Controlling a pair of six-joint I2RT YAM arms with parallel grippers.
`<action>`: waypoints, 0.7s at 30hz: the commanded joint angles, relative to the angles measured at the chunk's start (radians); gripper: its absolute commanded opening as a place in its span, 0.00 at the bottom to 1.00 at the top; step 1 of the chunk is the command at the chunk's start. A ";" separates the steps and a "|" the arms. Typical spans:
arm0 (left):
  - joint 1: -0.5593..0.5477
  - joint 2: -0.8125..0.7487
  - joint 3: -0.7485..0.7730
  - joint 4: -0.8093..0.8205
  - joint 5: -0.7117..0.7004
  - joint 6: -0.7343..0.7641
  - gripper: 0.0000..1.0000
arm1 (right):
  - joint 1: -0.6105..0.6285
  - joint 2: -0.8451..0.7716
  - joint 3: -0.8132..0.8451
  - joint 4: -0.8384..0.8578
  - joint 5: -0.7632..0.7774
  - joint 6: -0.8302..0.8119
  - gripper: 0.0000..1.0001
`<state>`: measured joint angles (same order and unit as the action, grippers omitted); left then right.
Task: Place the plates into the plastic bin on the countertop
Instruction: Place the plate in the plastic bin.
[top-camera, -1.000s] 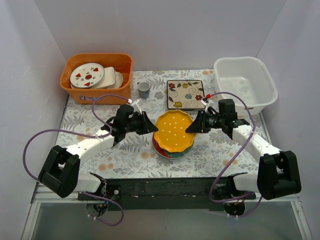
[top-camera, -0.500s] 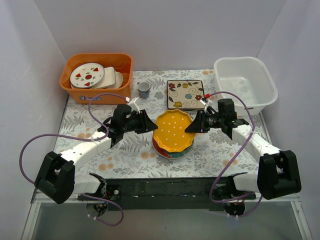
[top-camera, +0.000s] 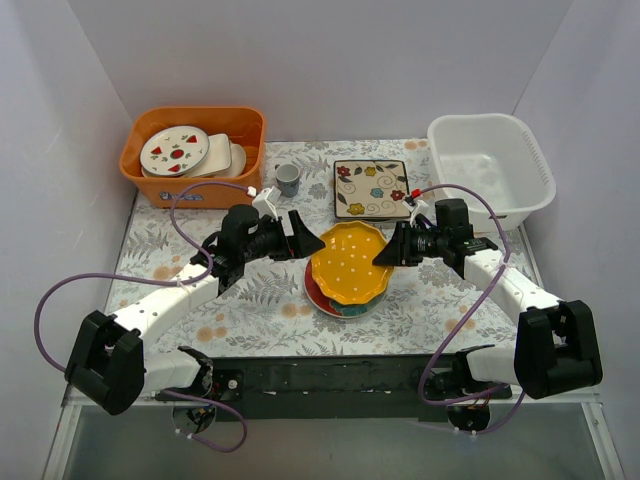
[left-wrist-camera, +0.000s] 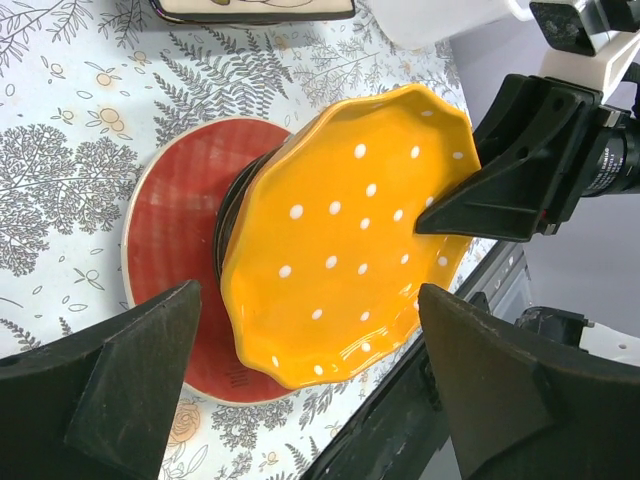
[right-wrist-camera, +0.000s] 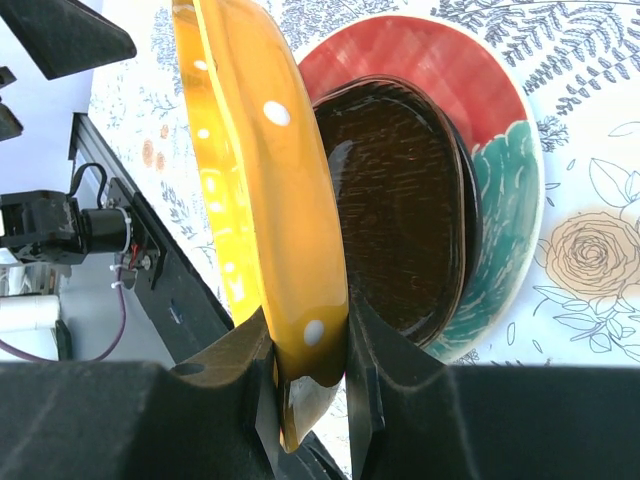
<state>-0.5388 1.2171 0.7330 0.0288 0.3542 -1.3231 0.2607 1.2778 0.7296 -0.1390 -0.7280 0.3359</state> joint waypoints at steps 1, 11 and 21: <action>-0.003 -0.034 0.023 -0.009 -0.026 0.031 0.98 | 0.002 -0.026 0.060 0.061 -0.071 0.014 0.01; -0.003 -0.067 0.023 -0.063 -0.106 0.081 0.98 | 0.002 -0.011 0.099 0.035 -0.048 0.009 0.01; -0.001 -0.091 0.014 -0.104 -0.159 0.120 0.98 | 0.003 0.031 0.189 -0.011 0.002 -0.003 0.01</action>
<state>-0.5388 1.1763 0.7330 -0.0498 0.2344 -1.2427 0.2623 1.3094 0.8165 -0.2024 -0.6708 0.3229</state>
